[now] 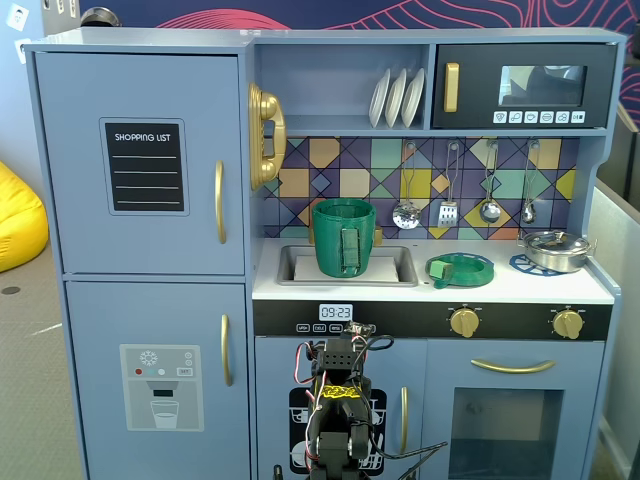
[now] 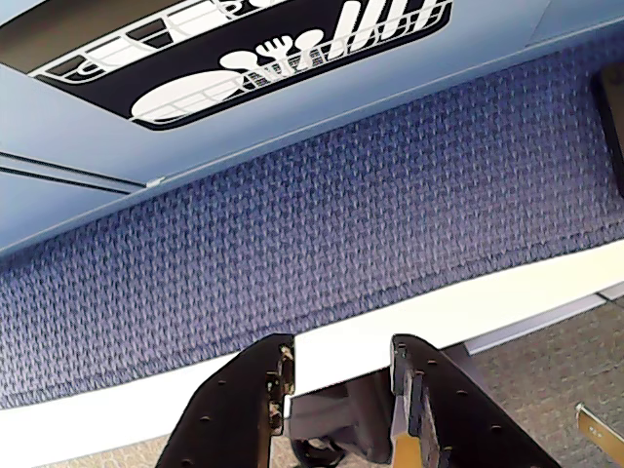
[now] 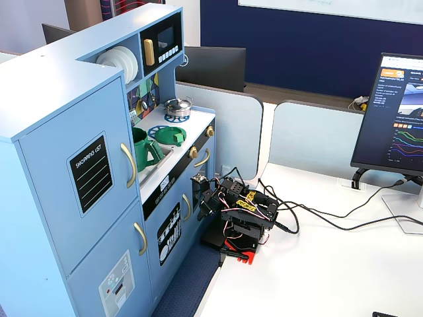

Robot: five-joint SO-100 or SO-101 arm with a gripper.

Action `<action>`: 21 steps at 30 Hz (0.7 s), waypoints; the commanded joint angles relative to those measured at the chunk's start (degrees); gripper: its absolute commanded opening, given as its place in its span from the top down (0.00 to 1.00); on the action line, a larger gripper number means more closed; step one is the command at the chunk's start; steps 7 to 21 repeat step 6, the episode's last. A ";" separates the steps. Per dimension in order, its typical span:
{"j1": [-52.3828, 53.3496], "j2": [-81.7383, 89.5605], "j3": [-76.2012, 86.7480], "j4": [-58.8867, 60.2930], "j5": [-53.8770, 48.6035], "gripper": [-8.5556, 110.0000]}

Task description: Close the left cabinet door

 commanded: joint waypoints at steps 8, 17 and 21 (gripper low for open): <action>0.70 -0.35 1.05 9.23 1.49 0.90; 0.70 -0.35 1.05 9.23 1.49 0.90; 0.70 -0.35 1.05 9.23 1.49 0.90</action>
